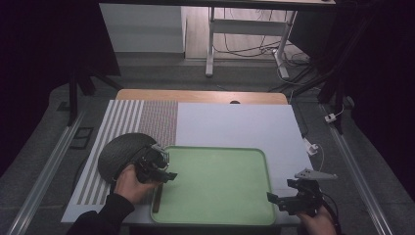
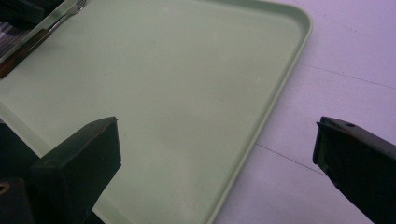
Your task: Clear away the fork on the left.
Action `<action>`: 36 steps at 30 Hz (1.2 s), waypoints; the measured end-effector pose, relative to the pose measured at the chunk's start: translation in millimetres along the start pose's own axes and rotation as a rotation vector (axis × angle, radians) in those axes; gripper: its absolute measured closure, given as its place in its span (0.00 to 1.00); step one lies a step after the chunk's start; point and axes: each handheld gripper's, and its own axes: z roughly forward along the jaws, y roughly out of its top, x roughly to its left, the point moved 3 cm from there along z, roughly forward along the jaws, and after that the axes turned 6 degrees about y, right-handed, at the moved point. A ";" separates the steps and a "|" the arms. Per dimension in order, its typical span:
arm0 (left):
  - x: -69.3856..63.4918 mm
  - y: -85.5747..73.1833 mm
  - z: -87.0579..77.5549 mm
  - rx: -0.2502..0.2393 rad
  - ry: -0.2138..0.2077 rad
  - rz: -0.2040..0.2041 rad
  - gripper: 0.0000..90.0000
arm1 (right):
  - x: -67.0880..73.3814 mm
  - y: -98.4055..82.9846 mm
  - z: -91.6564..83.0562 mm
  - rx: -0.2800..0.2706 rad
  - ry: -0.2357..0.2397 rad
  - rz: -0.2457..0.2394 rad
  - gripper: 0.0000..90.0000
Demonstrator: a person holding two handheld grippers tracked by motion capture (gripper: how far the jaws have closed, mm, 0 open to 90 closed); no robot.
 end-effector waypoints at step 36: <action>-1.0 -36.0 -48.1 -0.170 0.022 -0.069 0.00 | 0.1 0.1 0.1 0.001 -0.001 0.002 0.01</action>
